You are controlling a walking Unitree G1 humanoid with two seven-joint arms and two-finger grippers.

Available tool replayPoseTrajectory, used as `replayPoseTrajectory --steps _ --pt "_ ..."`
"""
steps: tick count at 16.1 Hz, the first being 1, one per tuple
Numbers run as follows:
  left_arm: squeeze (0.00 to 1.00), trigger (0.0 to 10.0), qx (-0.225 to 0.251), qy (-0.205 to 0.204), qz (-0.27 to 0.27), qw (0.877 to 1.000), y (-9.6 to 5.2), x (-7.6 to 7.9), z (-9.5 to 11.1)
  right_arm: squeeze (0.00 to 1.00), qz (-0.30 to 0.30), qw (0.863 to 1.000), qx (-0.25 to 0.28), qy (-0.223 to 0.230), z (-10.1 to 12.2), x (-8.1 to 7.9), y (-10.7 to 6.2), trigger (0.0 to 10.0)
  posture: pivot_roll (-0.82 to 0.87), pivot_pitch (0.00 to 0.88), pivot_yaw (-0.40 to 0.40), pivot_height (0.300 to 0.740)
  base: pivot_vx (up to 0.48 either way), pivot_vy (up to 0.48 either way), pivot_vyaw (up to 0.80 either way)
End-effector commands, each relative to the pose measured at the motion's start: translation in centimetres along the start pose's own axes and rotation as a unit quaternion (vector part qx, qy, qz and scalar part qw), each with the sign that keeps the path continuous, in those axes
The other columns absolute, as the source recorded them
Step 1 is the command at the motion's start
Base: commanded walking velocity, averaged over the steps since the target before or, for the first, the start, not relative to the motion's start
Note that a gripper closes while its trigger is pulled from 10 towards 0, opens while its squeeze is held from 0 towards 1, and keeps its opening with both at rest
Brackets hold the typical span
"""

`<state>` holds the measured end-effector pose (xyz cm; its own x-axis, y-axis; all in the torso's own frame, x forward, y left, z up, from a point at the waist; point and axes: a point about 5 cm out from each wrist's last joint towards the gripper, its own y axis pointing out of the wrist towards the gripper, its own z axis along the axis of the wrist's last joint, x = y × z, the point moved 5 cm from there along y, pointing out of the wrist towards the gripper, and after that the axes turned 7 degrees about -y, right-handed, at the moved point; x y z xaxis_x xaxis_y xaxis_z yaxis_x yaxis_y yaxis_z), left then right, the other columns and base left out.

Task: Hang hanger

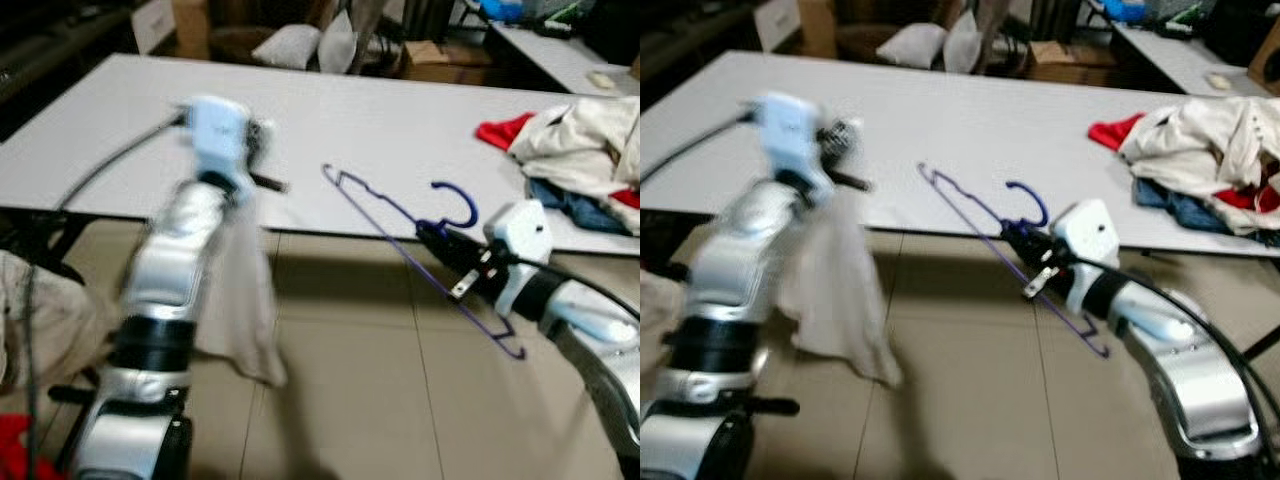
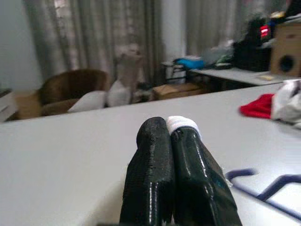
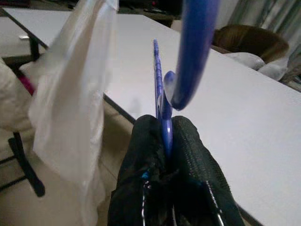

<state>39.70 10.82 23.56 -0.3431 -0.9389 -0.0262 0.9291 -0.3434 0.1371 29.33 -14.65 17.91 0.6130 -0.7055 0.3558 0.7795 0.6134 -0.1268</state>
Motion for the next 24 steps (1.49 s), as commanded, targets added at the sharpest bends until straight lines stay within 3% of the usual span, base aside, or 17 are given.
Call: replayPoseTrajectory --steps 1,7,12,14,20,24 --pt "0.00 10.0 0.019 0.009 0.007 1.000 0.0 -0.7 1.1 0.00 0.005 1.000 0.015 -0.009 0.8 0.1 0.1 10.0 -0.03 0.000 -0.043 0.740 0.337 0.000 0.00" --pt "0.00 10.0 0.016 0.003 0.007 1.000 -0.1 -0.3 0.6 0.00 0.056 0.998 0.013 0.001 0.3 -2.3 0.7 10.0 -0.04 0.000 -0.045 0.740 0.337 0.000 0.00" --pt "0.00 10.0 0.022 0.009 0.013 1.000 0.0 -0.8 1.2 0.00 0.151 0.988 0.026 0.008 1.0 -4.6 0.3 10.0 -0.03 0.000 -0.055 0.740 0.337 0.000 0.00" --pt "0.00 10.0 0.050 0.013 0.000 0.999 0.2 -0.5 3.5 0.00 0.192 0.981 0.029 0.002 1.2 -5.2 0.4 10.0 -0.03 0.000 -0.067 0.740 0.337 0.000 0.00" --pt "0.00 10.0 0.154 0.034 -0.082 0.984 0.5 1.9 12.7 0.00 0.283 0.958 0.044 -0.028 1.7 -7.0 3.0 10.0 0.01 0.000 -0.105 0.740 0.337 0.000 0.00" --pt "0.00 10.0 0.199 0.011 -0.124 0.972 -0.4 3.5 16.3 0.00 0.283 0.956 0.043 -0.062 2.1 -6.2 5.6 10.0 0.02 0.000 -0.114 0.740 0.336 0.000 0.00"
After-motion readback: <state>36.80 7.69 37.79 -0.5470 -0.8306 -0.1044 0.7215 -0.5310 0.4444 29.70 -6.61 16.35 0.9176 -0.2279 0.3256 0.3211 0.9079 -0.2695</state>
